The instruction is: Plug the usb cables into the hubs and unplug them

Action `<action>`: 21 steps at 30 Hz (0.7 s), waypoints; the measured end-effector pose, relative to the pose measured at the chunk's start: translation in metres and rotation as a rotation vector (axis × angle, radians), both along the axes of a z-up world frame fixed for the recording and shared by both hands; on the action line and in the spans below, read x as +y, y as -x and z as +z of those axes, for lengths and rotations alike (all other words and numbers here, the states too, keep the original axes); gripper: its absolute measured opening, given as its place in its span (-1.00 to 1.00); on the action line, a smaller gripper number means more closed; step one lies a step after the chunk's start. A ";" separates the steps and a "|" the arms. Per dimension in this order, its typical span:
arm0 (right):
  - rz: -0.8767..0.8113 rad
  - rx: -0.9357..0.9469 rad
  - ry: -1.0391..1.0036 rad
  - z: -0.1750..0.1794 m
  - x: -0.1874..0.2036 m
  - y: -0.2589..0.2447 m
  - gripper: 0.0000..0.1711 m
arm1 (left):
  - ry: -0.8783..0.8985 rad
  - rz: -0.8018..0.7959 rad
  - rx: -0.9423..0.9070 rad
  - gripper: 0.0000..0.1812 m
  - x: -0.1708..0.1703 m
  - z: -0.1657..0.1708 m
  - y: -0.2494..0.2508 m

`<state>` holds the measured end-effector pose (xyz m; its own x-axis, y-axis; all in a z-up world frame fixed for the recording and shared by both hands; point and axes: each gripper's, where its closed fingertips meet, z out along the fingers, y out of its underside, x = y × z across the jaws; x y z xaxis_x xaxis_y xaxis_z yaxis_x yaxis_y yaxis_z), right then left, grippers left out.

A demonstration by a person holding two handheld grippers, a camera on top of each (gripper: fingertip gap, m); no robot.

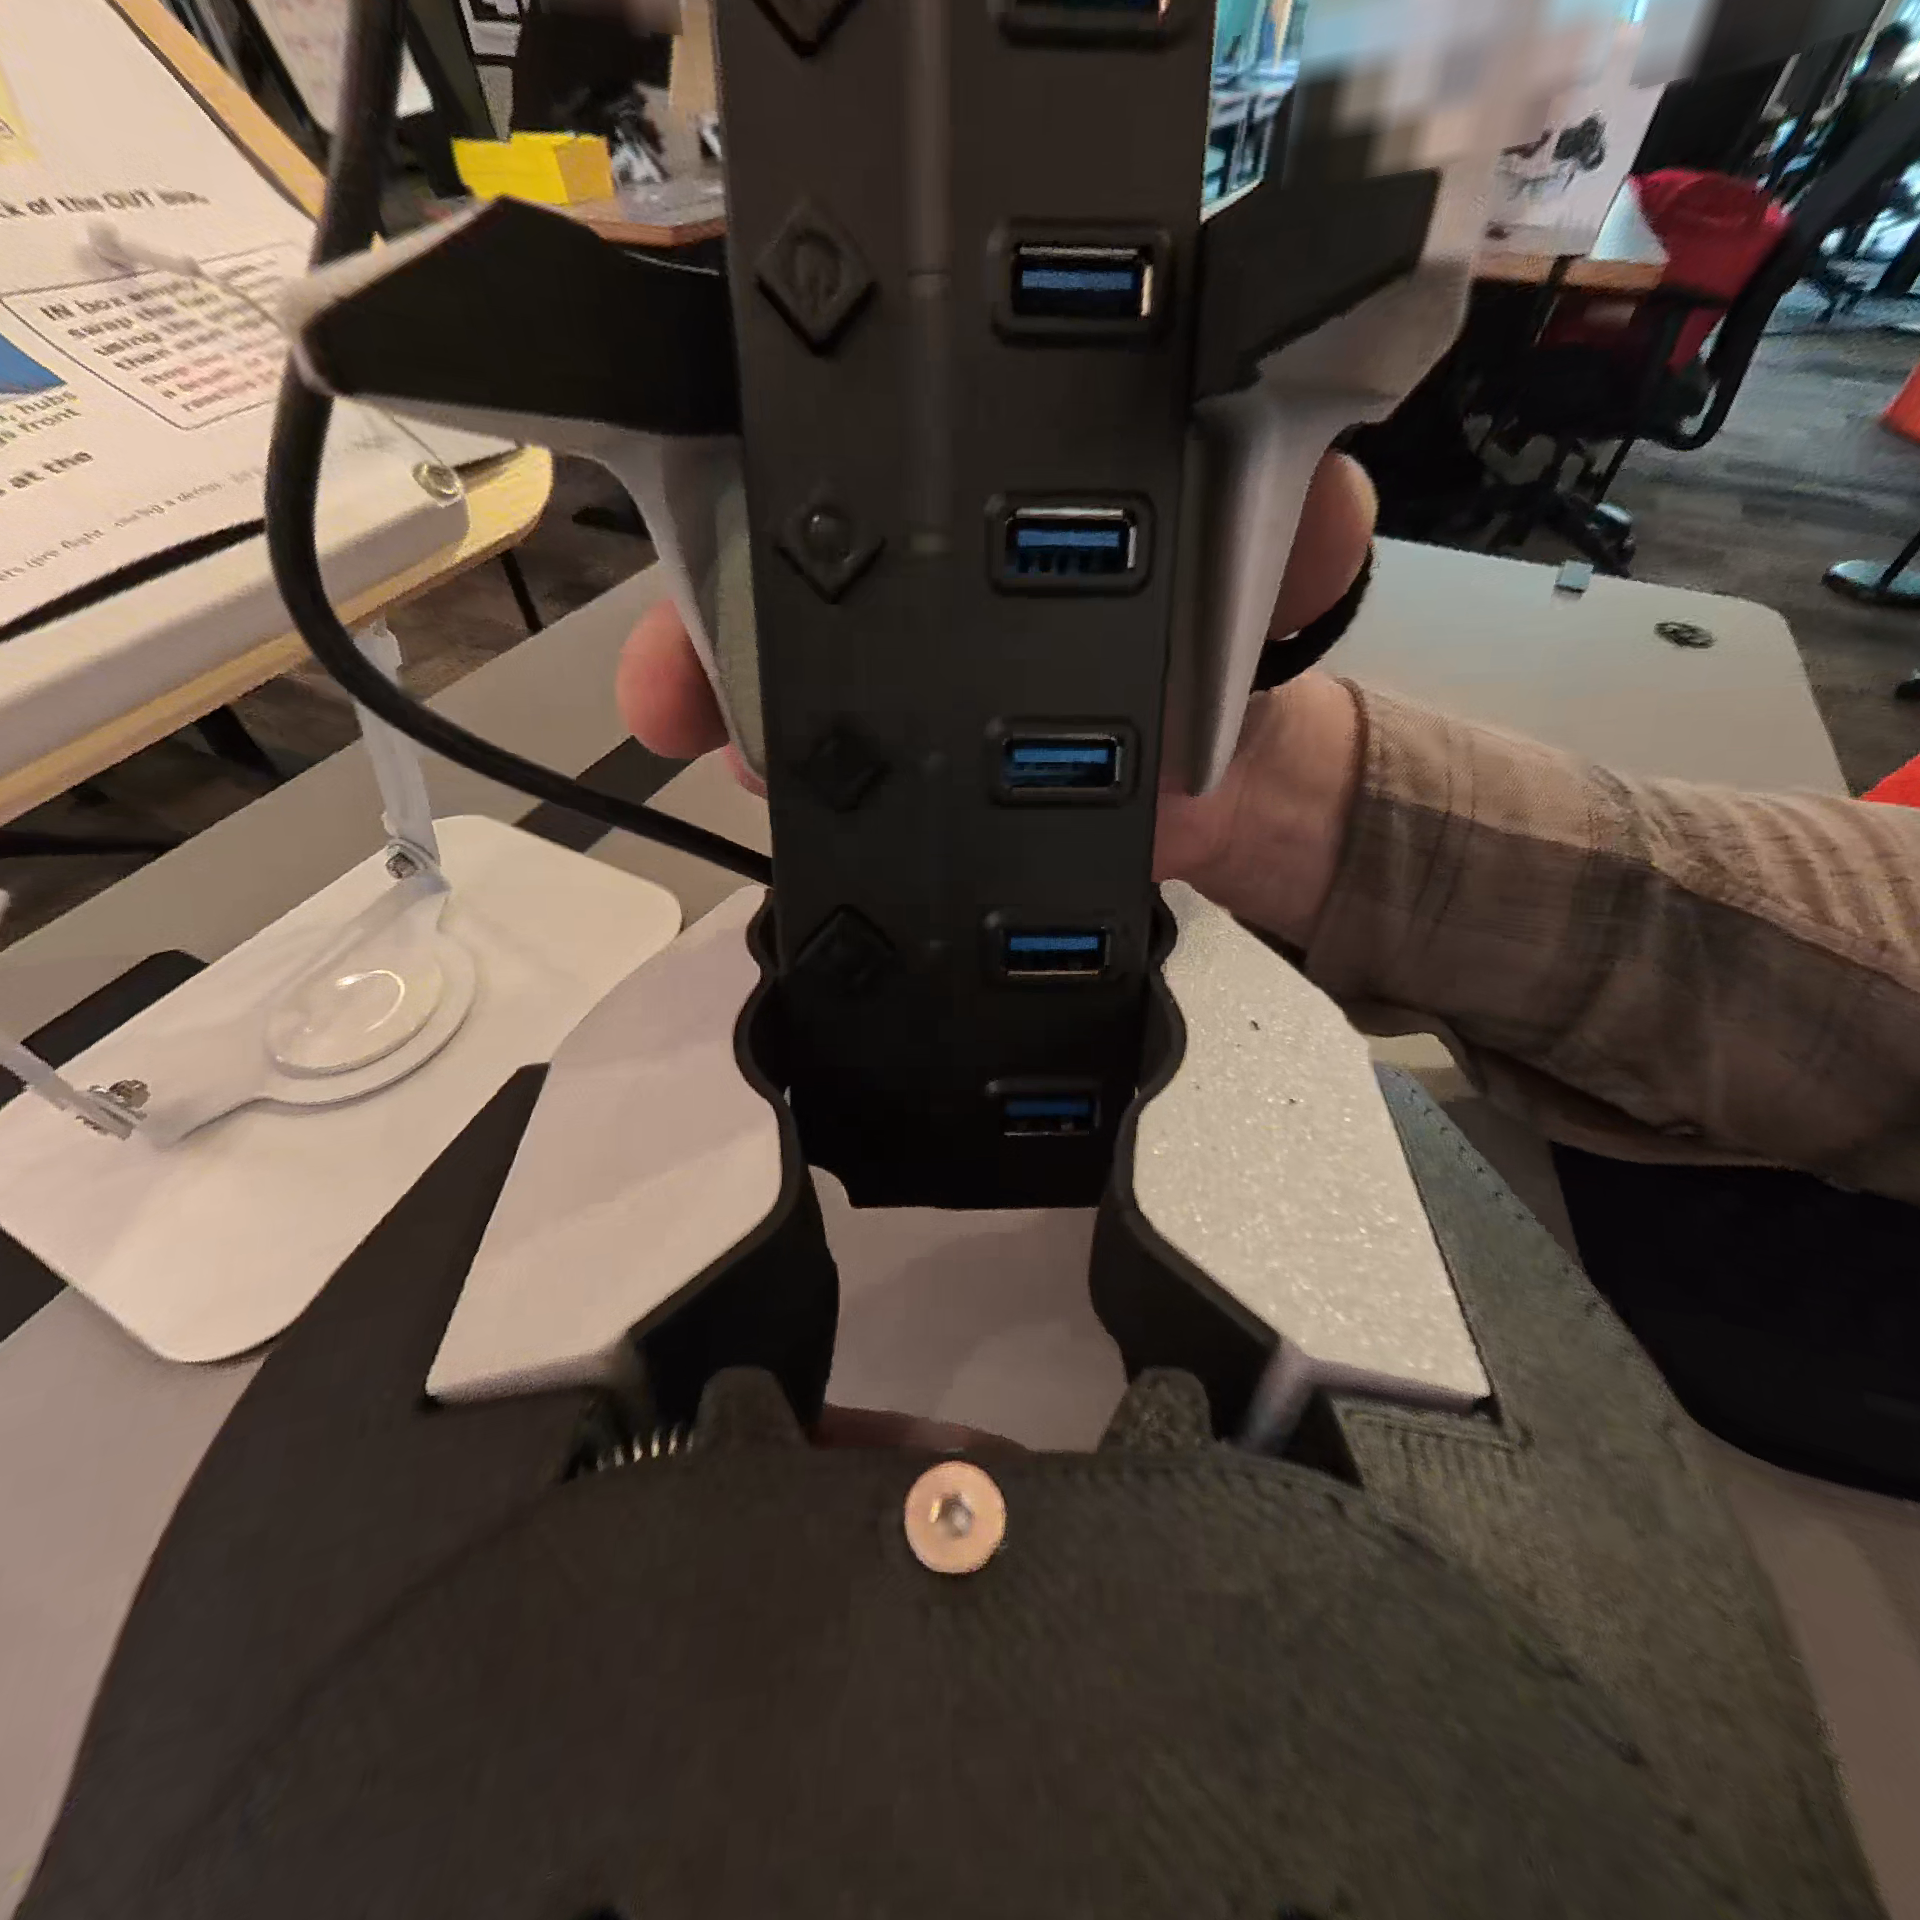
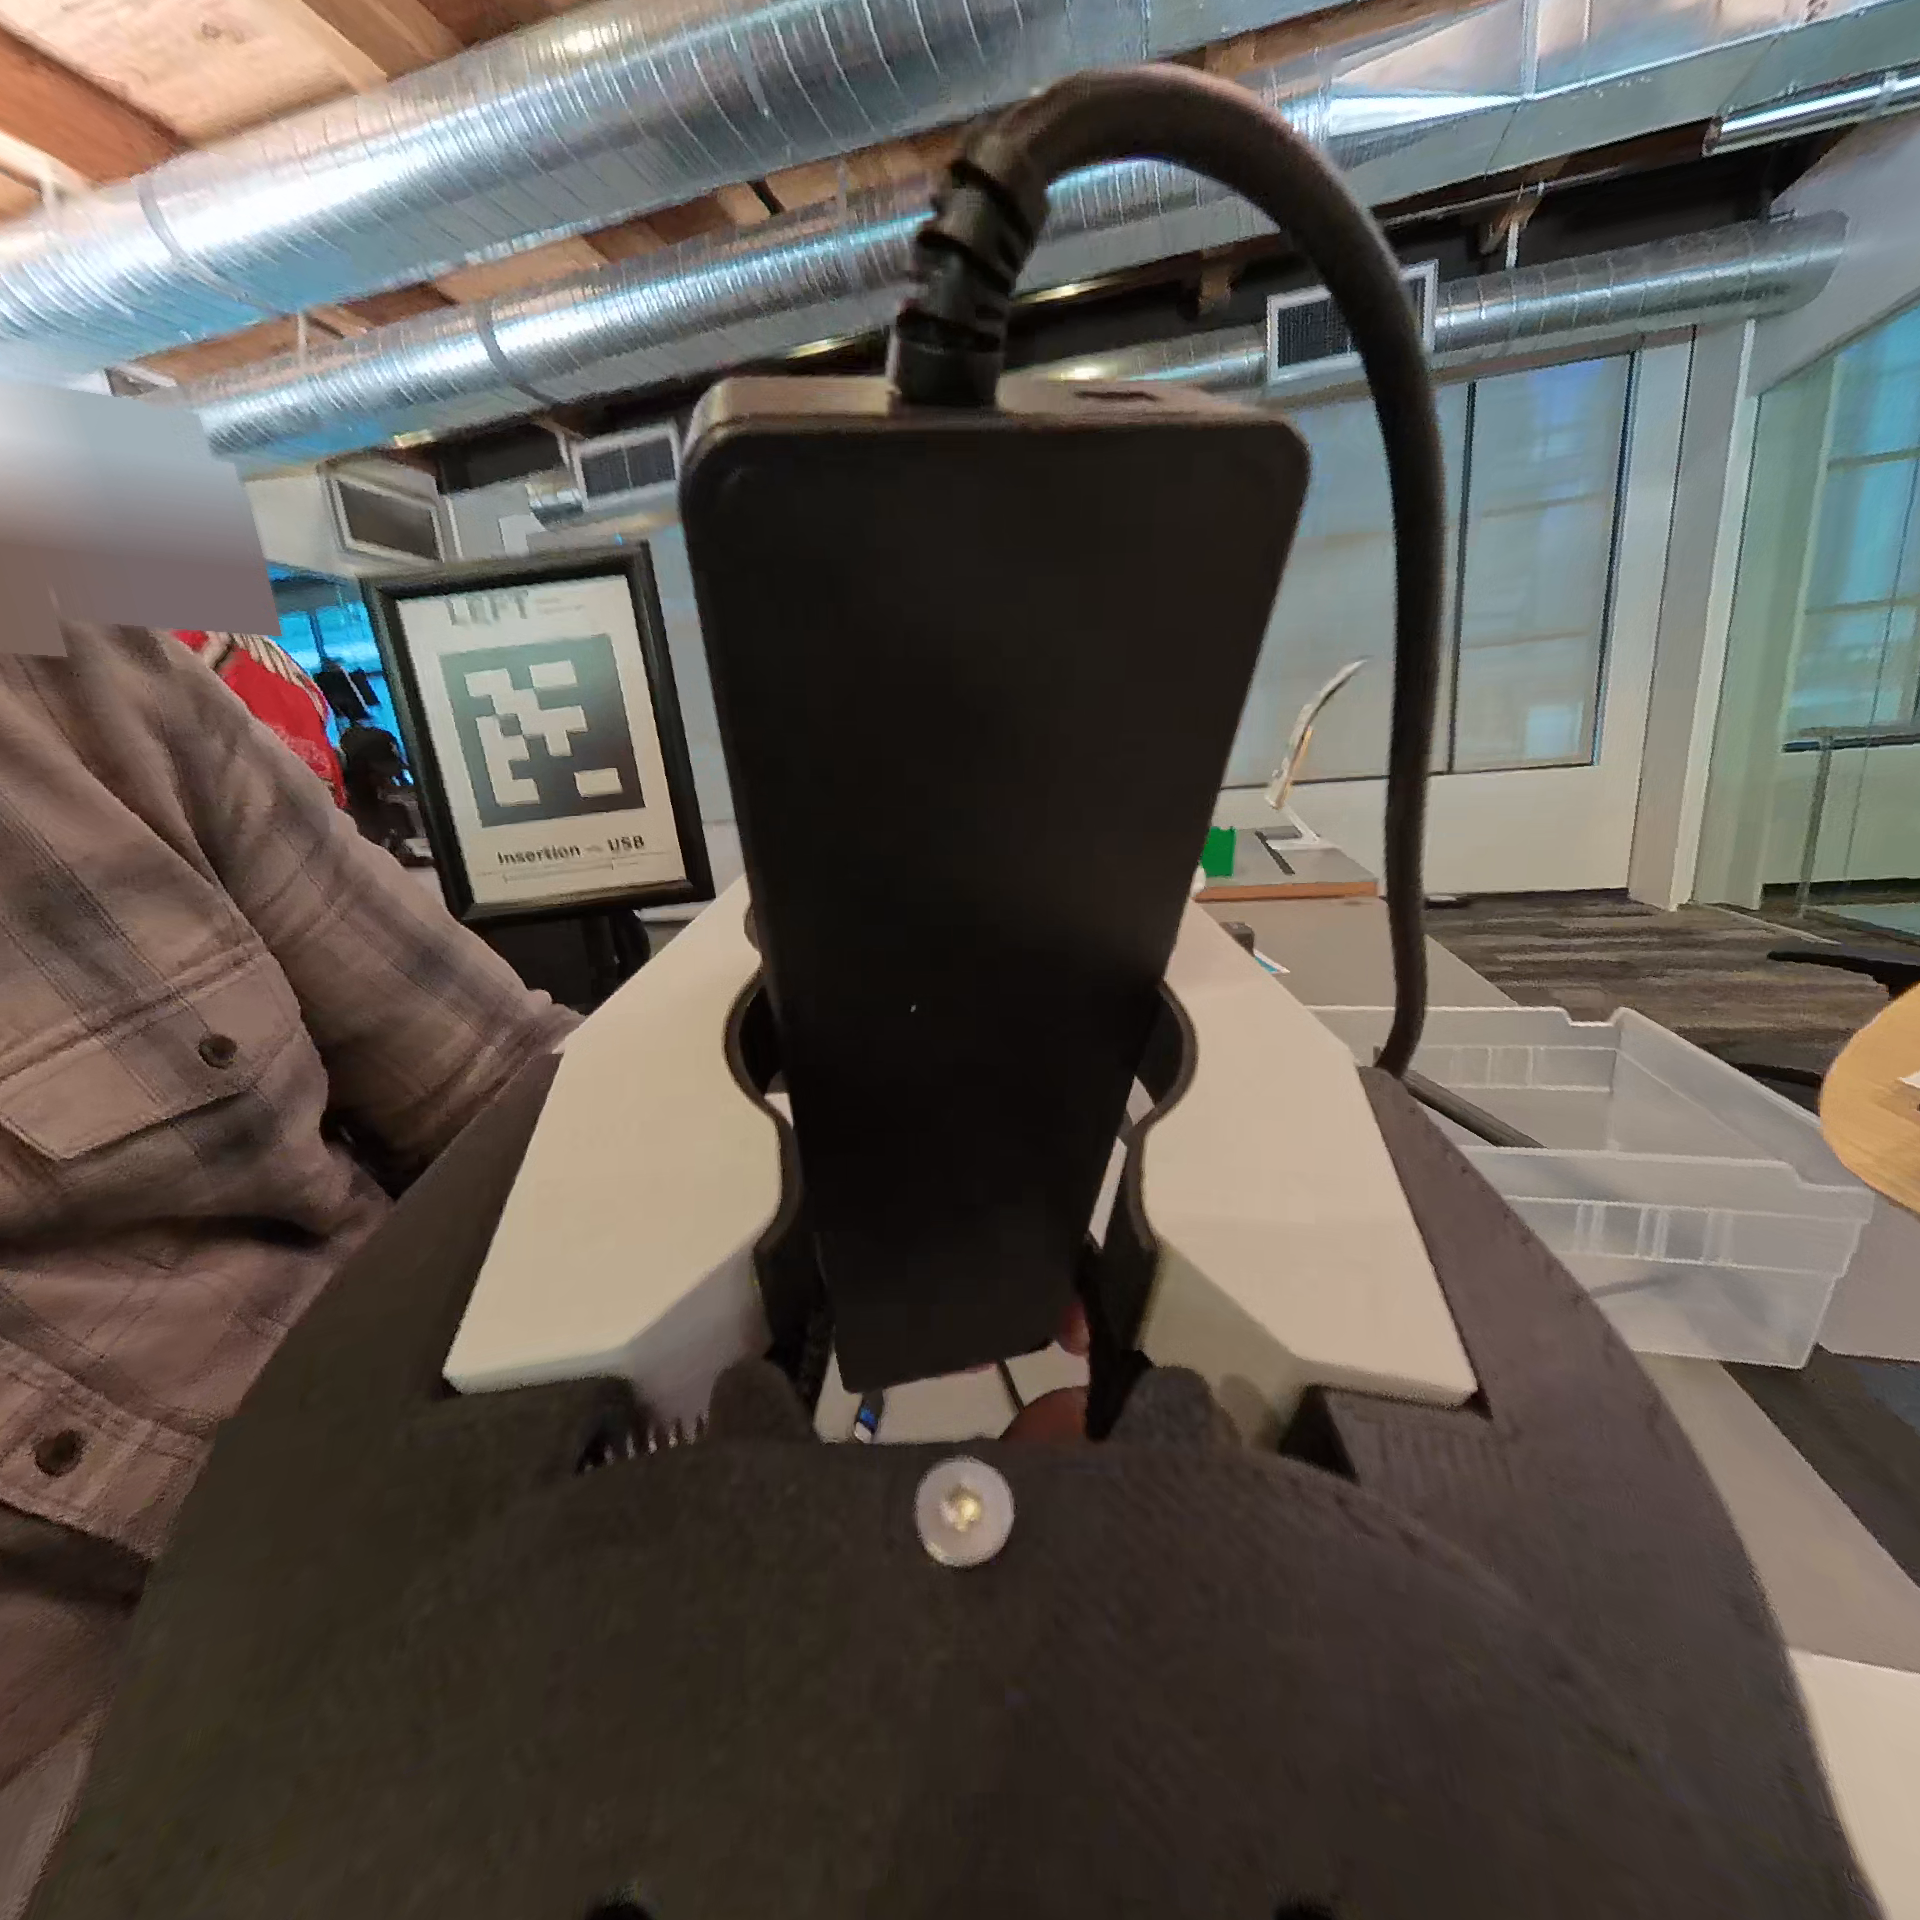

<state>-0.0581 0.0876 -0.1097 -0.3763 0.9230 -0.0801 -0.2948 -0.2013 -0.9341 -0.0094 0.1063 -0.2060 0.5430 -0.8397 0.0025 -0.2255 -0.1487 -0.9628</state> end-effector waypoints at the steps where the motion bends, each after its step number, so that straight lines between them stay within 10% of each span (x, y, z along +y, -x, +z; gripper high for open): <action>1: -0.009 -0.015 -0.016 -0.001 -0.001 0.001 -0.23 | 0.002 -0.009 0.006 -0.30 -0.001 0.000 0.000; 21: -0.115 -0.330 -0.189 -0.020 0.002 -0.031 -0.07 | -0.029 -0.102 0.082 -0.30 -0.019 0.015 0.020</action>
